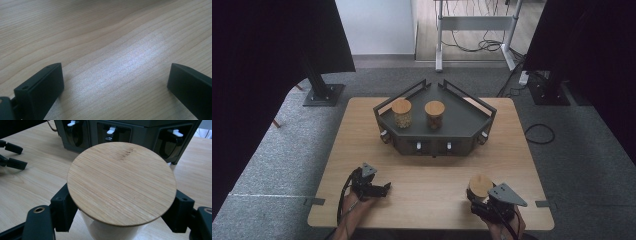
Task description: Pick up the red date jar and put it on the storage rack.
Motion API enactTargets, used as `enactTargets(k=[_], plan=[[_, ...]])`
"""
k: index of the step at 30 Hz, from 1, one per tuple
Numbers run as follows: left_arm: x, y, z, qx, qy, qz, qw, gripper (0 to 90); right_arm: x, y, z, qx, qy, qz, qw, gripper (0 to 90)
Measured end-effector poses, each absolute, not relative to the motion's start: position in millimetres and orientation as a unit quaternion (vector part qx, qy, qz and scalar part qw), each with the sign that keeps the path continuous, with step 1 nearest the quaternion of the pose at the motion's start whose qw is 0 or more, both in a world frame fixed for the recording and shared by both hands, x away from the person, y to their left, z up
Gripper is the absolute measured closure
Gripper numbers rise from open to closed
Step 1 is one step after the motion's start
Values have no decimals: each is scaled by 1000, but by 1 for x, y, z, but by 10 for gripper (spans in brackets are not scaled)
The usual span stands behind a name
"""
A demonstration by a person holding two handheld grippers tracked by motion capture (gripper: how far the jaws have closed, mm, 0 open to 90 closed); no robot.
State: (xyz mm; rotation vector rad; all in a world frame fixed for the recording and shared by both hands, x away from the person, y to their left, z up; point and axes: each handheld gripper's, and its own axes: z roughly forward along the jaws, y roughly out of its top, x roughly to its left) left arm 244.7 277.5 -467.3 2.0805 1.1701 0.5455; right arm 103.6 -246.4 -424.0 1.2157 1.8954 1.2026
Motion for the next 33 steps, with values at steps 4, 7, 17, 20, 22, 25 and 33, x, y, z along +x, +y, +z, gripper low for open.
enactTargets(k=[4,7,17,20,22,25,33], plan=[[245,277,-467,799,449,210,340,2,109,-247,-421,457,709,453,288,247],[245,277,-467,799,449,210,340,2,113,-247,-418,456,710,453,289,247],[245,277,-467,799,450,209,339,2,128,-246,-401,450,710,453,297,247],[245,277,-467,799,449,210,339,2,133,-246,-396,451,708,453,299,247],[245,277,-467,799,449,210,339,2,137,-246,-393,452,708,453,299,248],[245,277,-467,799,449,210,339,2,142,-246,-389,455,709,450,298,247],[245,277,-467,799,449,210,339,2,157,-245,-380,460,710,444,296,247]])
